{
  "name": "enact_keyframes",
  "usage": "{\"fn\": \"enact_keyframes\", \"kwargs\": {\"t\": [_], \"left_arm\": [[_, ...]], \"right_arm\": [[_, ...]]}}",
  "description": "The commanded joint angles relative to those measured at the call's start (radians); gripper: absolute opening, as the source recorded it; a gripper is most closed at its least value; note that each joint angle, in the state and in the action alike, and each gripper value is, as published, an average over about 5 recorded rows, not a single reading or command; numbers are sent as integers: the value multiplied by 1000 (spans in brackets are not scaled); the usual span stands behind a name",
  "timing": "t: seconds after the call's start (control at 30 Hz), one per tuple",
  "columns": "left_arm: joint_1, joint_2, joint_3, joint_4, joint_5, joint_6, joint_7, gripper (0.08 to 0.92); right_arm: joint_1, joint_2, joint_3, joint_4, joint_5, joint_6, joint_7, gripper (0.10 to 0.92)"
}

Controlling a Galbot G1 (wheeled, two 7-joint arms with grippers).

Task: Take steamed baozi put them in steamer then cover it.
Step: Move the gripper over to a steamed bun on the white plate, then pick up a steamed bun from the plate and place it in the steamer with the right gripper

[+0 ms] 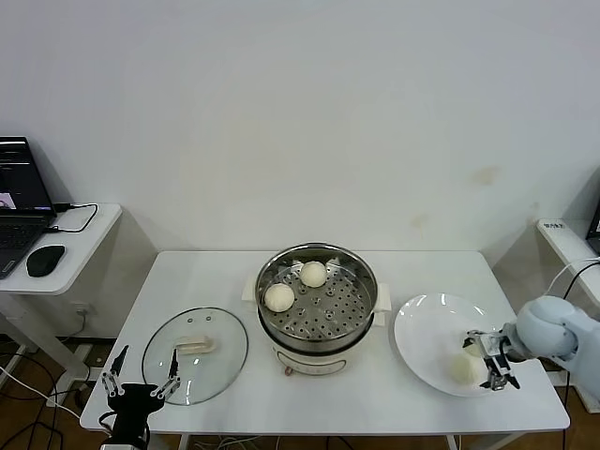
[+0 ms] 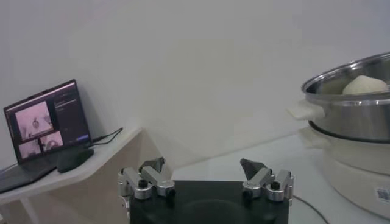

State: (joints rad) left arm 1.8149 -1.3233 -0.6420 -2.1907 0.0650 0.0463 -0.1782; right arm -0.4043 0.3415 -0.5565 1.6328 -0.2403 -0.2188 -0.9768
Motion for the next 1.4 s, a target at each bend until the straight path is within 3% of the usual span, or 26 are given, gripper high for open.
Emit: {"fn": "enact_keyframes", "kwargs": {"t": [0.03,0.3,0.77,1.17,1.4], "left_arm": [[0,0,-1,4,0,0,0,823],[-4,-2,-1,8,-1,0,-1,823],[-2,-4,-3,2,-2,0,-2,823],[-7,4,-3,-7,-5,0,-1,823],[-11,10,-1,-10,-10,0,0,823]], "right_arm": [[-44,40,25,-29,-28,-1,21,823],[-44,54,25,-50,-36,-15,24,796],[-29,48,35,-47,-8,-29,2,616],[402,-4,-141,0,169,-54,-89,602],[739,60,-281,-33,288,-70,-116,605]]}}
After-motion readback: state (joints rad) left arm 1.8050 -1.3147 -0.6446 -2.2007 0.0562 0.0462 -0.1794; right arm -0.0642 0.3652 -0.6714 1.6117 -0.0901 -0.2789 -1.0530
